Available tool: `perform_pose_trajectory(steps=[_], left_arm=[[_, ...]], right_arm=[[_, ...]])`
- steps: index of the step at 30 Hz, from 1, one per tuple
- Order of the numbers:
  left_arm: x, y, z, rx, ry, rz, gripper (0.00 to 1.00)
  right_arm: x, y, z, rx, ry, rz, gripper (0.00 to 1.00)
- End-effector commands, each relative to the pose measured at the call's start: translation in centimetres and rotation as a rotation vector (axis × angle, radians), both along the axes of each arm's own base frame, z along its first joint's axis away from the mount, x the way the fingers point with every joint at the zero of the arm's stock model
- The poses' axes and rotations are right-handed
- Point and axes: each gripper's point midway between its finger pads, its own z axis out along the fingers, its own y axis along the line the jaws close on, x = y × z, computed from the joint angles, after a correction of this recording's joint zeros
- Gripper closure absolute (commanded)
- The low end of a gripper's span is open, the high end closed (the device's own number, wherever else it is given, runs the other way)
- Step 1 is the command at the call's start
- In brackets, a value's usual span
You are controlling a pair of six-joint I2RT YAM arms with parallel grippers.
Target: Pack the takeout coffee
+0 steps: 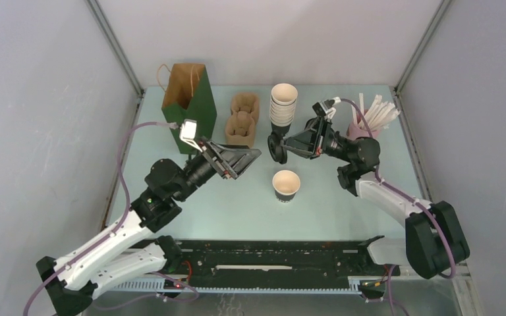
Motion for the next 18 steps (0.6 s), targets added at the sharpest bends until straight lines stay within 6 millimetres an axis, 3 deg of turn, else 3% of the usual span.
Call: perform_pose_trajectory(steps=[1,13,18], left_arm=[[-1.1,-1.1,1.3,-0.158,0.033,-0.135,0.0],[1.0,-4.4,-0.5,-0.147,0.212,-0.177,0.0],[0.9,-5.1,0.1,-0.211,0.231,-0.22,0.0]], right_arm=[[-2.4,-0.9,2.2,0.126,-0.072,0.061,1.0],[-2.5,-0.4,1.2,0.094,-0.167,0.006,1.0],[-2.2,-0.1,0.7,0.078,-0.174,-0.002,1.0]])
